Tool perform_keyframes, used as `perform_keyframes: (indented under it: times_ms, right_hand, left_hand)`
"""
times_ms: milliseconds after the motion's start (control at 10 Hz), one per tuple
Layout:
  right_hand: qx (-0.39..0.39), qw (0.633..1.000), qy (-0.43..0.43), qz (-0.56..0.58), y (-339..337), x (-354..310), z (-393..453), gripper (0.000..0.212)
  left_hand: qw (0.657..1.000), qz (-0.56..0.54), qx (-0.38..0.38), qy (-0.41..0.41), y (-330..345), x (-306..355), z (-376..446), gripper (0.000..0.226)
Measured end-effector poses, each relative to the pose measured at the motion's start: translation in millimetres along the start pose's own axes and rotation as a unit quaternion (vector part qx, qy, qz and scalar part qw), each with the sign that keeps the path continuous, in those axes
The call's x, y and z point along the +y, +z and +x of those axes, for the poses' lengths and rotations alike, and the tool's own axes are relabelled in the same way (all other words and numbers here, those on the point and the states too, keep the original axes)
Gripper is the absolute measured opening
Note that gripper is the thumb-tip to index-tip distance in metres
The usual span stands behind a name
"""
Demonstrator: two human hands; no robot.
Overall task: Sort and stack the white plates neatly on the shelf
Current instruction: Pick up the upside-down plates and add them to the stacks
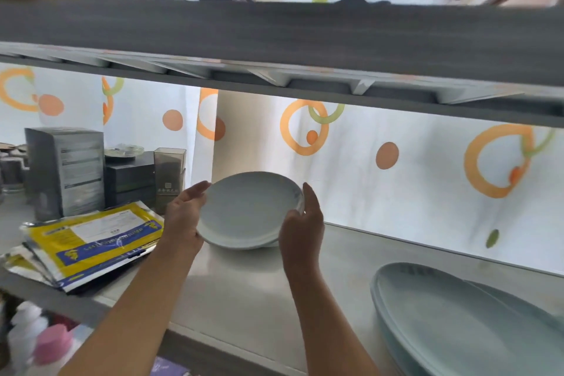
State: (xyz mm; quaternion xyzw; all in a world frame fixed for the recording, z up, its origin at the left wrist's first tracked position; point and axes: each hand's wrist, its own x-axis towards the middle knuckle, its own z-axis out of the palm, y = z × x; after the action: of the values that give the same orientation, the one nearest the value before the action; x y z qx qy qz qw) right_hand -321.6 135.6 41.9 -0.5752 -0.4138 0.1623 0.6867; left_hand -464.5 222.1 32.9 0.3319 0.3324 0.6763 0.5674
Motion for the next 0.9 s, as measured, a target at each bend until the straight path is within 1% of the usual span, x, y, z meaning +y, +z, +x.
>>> perform_keyframes:
  times_ms: [100,200,300,400,500,600,700,800,900]
  right_hand:
    - [0.027,0.999,-0.001,0.028,-4.8,-19.3,-10.8,0.057]
    - [0.044,0.999,0.008,0.030,-14.3,-39.7,-19.7,0.054]
    - [0.037,0.999,-0.012,-0.010,-32.0,-60.0,-21.7,0.035]
    - [0.012,0.997,-0.008,-0.073,-60.3,-83.5,-21.4,0.021]
    - [0.029,0.991,-0.013,-0.132,-100.5,-102.7,-22.8,0.028]
    - [0.049,0.987,-0.022,-0.150,-141.7,-113.3,-31.2,0.027]
    - [0.098,0.978,-0.068,-0.173,-185.5,-120.1,-37.2,0.024]
    - [0.097,0.985,0.031,-0.138,-224.6,-120.9,-37.8,0.025]
    - [0.115,0.978,0.065,-0.159,-257.3,-120.0,-48.6,0.024]
  left_hand:
    - [0.999,-0.020,-0.021,-0.024,-2.0,2.3,-13.1,0.025]
    - [0.998,0.009,-0.036,-0.045,1.3,10.7,-21.3,0.027]
    - [0.995,0.062,-0.059,-0.053,13.5,28.3,-36.1,0.030]
    - [0.986,0.141,-0.069,-0.052,30.4,39.3,-49.2,0.032]
    - [0.966,0.234,-0.104,-0.023,54.8,46.0,-69.2,0.033]
    - [0.930,0.320,-0.177,0.032,80.1,45.8,-101.7,0.027]
    - [0.877,0.398,-0.260,0.076,99.6,41.1,-131.4,0.024]
    - [0.834,0.448,-0.317,0.064,122.9,35.5,-153.8,0.013]
    - [0.792,0.511,-0.321,0.095,145.5,25.1,-175.9,0.010]
